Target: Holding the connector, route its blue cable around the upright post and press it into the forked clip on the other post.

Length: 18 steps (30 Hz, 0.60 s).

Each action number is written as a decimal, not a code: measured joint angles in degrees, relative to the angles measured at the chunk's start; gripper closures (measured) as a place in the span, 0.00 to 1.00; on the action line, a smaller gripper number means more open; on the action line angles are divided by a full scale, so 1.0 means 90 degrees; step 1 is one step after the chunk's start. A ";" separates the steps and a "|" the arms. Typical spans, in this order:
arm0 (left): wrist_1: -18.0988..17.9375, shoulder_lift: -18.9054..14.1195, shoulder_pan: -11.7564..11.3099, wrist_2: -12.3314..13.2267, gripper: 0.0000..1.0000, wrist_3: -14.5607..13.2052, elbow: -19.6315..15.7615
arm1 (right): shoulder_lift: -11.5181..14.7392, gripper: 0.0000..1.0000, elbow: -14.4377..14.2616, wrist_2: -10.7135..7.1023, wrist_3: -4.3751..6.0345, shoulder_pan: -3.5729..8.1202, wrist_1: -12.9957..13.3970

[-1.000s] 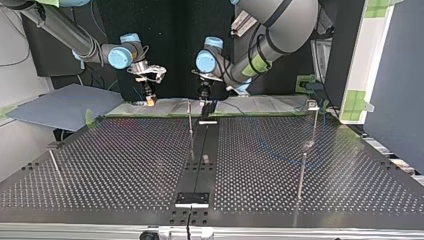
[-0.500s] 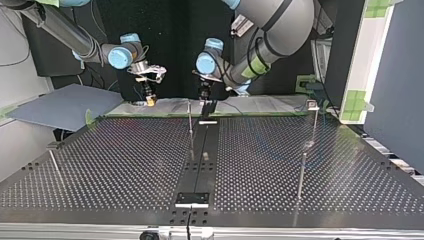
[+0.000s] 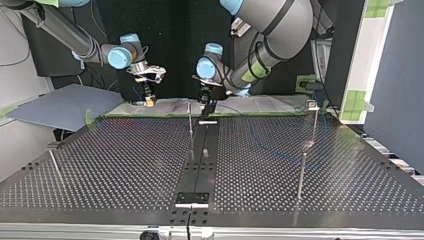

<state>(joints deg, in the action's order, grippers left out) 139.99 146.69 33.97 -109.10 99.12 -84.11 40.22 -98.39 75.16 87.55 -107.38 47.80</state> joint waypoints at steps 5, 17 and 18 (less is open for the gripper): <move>-0.0006 0.0003 -0.0034 0.0067 1.00 0.0000 0.0068 | 0.0000 1.00 0.0018 0.0000 0.0007 0.0002 0.0012; 0.0173 0.0003 -0.0118 0.0133 1.00 -0.0011 0.0429 | 0.0000 1.00 0.0223 0.0007 -0.0007 0.0005 -0.0165; 0.0179 0.0003 -0.0126 0.0140 1.00 -0.0013 0.0440 | 0.0000 1.00 0.0240 0.0012 -0.0006 0.0008 -0.0177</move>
<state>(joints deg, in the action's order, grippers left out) 141.60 146.72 32.84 -107.84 99.00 -80.15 40.22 -96.23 75.27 87.50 -107.31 46.20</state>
